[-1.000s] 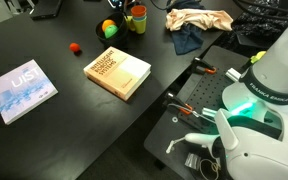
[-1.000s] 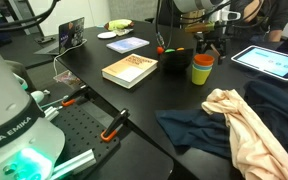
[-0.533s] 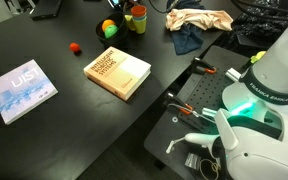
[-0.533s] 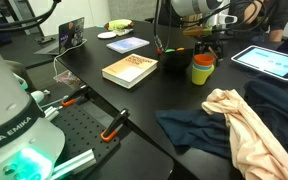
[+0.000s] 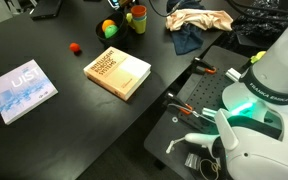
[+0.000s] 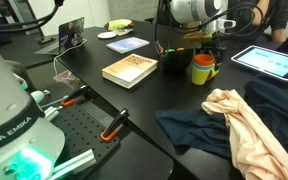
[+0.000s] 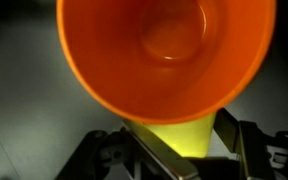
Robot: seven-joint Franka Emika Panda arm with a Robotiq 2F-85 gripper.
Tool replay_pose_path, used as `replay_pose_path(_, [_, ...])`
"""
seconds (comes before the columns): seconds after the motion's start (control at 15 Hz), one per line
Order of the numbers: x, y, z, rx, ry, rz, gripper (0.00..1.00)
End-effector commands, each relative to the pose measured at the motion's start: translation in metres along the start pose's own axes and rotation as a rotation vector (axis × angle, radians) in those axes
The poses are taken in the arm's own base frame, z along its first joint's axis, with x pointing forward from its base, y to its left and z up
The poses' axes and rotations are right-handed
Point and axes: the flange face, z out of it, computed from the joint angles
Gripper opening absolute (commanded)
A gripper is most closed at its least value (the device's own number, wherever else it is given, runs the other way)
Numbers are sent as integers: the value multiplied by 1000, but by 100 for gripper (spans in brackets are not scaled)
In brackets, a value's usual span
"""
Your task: Stack the cups together
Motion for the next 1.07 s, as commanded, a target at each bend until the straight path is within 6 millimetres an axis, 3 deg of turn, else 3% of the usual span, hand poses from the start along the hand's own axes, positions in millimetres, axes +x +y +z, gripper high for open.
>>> replay_pose_path(0.0, [4, 2, -9, -15, 44, -22, 49])
replay_pose_path(1.0, [47, 10, -67, -178, 189, -125, 49])
